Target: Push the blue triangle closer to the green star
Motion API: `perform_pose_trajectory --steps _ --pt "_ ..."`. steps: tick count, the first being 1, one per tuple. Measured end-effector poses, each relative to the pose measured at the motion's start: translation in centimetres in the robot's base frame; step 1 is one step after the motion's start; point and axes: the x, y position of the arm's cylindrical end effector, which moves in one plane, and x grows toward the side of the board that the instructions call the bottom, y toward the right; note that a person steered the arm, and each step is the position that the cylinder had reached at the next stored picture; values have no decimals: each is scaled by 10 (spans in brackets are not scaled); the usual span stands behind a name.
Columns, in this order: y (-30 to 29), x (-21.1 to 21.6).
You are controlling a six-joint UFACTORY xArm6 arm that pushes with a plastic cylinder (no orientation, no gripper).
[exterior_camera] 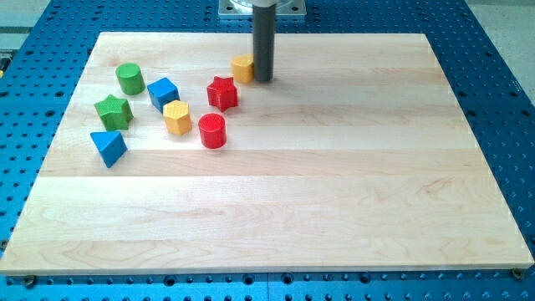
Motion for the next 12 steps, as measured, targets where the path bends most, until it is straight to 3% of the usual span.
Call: perform_pose_trajectory --steps 1,4,7,10,12 --pt "-7 3" --pt "237 15" --pt "293 15" --pt "290 23" --pt "103 116"
